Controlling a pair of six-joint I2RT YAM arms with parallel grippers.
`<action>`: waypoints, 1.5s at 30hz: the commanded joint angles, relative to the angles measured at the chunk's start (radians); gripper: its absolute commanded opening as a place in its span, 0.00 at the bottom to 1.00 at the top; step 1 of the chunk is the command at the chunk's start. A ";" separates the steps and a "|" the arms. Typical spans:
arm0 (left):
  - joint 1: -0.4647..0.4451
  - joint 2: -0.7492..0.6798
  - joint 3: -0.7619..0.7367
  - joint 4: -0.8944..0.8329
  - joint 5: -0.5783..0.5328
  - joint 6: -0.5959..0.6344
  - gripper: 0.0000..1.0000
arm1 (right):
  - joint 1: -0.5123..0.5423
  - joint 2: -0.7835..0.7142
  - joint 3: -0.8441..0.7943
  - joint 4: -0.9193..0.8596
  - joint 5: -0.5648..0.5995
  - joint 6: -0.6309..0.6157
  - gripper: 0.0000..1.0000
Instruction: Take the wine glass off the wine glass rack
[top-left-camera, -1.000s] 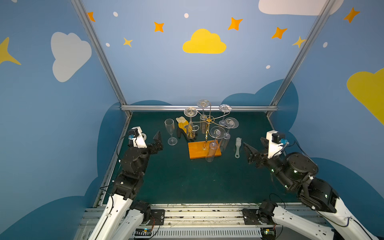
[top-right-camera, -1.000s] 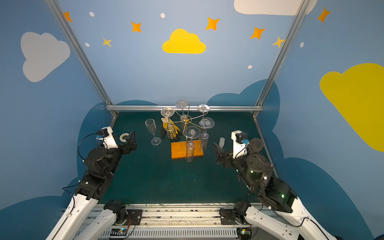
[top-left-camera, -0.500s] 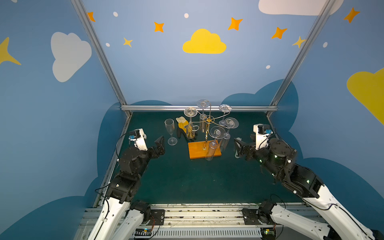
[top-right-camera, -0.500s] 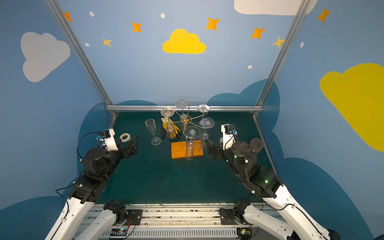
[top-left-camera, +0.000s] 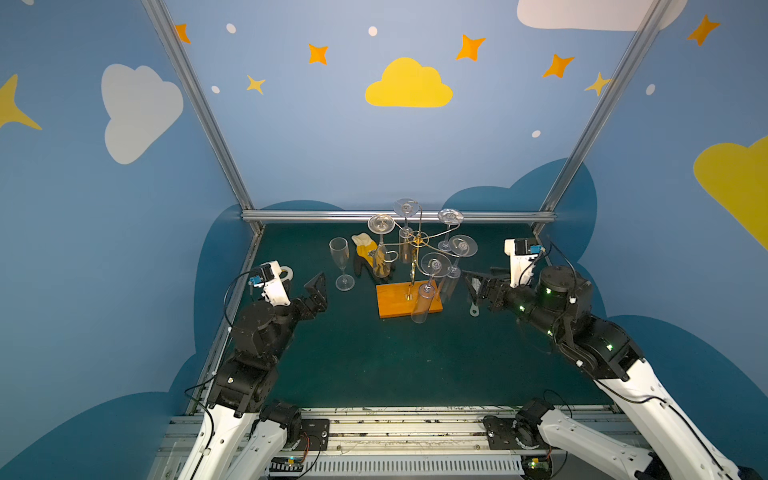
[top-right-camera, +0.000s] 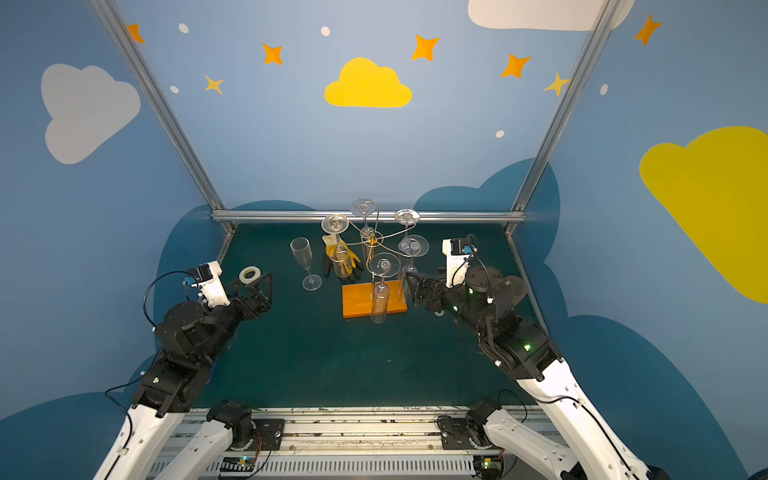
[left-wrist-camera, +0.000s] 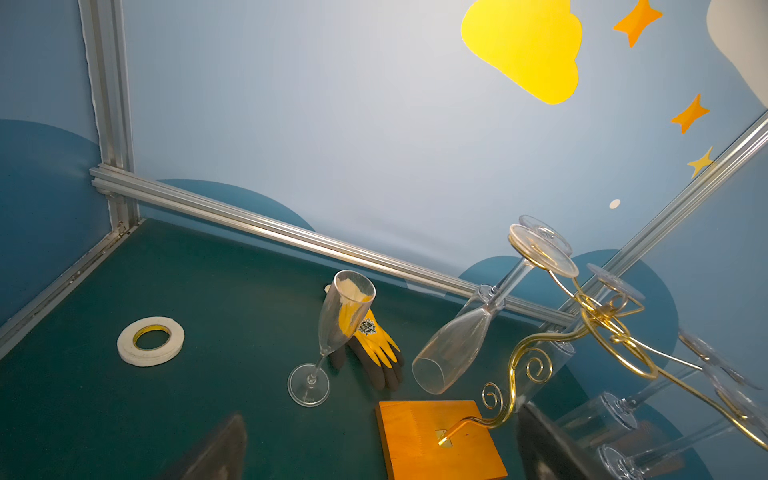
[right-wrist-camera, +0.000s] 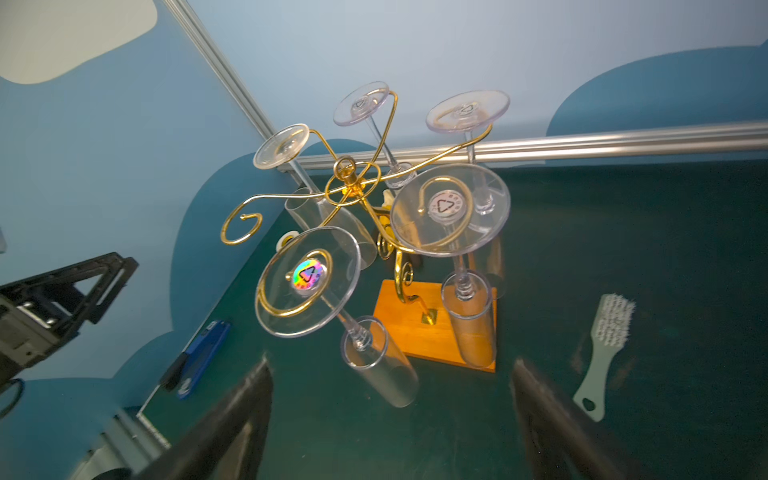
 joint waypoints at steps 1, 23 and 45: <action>0.004 -0.016 -0.015 -0.006 -0.001 -0.011 0.99 | -0.033 0.010 0.035 -0.010 -0.175 0.075 0.88; 0.005 -0.009 -0.046 0.027 -0.030 -0.008 0.99 | -0.261 0.086 -0.159 0.373 -0.585 0.518 0.44; 0.006 -0.027 -0.050 0.025 -0.033 -0.021 0.99 | -0.251 0.170 -0.185 0.461 -0.679 0.627 0.32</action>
